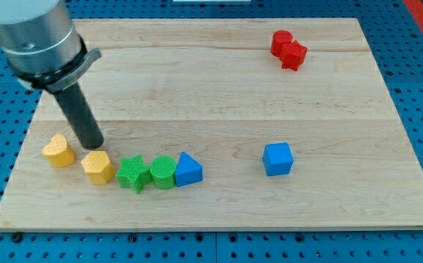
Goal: Push the yellow heart to the left of the hexagon
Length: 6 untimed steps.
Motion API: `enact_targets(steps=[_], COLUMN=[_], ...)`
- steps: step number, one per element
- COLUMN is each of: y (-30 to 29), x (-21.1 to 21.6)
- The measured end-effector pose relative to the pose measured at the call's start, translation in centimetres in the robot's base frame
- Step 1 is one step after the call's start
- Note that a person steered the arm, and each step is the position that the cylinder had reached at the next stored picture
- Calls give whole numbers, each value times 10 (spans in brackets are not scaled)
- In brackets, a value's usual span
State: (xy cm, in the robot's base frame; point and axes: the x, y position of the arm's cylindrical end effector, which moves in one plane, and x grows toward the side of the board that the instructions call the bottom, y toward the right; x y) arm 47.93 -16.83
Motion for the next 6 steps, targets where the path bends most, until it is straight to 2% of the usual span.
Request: enact_targets(steps=[1,2,3,4,5,6], y=[-18,-56,-59,-49,80,219], x=[-13,3,27,21,-14,-7])
